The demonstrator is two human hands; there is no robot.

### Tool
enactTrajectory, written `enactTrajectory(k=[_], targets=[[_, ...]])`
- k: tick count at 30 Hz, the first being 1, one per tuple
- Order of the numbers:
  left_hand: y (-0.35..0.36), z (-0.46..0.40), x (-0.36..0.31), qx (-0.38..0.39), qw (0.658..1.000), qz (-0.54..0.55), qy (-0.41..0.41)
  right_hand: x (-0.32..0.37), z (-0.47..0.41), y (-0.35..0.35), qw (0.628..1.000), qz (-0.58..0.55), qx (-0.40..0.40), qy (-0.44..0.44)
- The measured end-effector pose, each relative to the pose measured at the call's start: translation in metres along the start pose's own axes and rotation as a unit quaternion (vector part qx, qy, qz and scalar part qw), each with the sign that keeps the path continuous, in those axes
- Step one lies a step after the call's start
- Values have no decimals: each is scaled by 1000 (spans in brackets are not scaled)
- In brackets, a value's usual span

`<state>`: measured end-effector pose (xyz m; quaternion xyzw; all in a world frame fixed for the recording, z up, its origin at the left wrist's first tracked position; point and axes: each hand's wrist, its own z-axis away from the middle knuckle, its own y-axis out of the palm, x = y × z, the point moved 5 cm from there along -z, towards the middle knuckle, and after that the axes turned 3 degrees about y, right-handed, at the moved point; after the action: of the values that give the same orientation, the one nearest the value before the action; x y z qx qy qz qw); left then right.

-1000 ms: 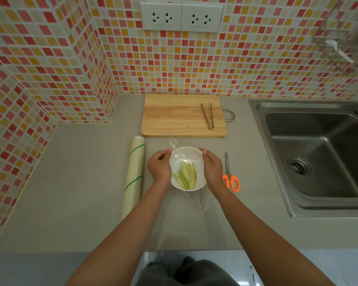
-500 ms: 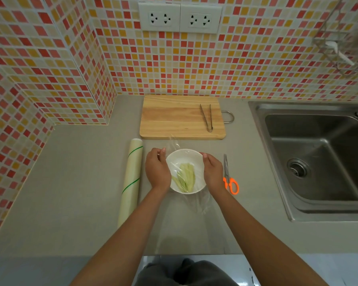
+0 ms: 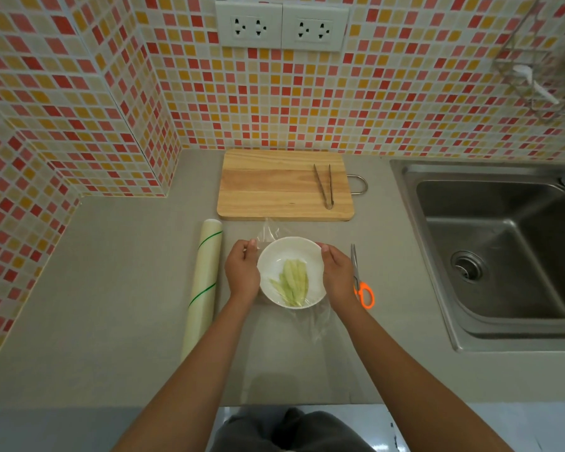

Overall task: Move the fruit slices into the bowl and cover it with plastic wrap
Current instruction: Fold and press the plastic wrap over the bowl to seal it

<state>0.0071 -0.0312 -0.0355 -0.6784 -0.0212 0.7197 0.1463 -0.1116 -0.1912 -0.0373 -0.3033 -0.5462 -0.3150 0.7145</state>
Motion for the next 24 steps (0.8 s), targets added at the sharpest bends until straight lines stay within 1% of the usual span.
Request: enactTrajectory(k=[4, 7, 13, 16, 21, 24], targets=[[2, -2, 7, 17, 998, 43, -51, 0, 0, -1, 1000, 5, -3, -2], [4, 0, 10, 15, 993, 69, -93, -1, 0, 0, 1000, -4, 2, 7], [7, 4, 16, 11, 986, 90, -139, -4, 0, 2, 1000, -17, -1, 25], [8, 4, 18, 19, 982, 83, -166, -6, 0, 3, 999, -29, -3, 35], [9, 0, 20, 59, 975, 68, -205, -7, -1, 4, 999, -31, -7, 33], [7, -7, 18, 65, 973, 38, -220, -7, -1, 4, 999, -32, 0, 36]])
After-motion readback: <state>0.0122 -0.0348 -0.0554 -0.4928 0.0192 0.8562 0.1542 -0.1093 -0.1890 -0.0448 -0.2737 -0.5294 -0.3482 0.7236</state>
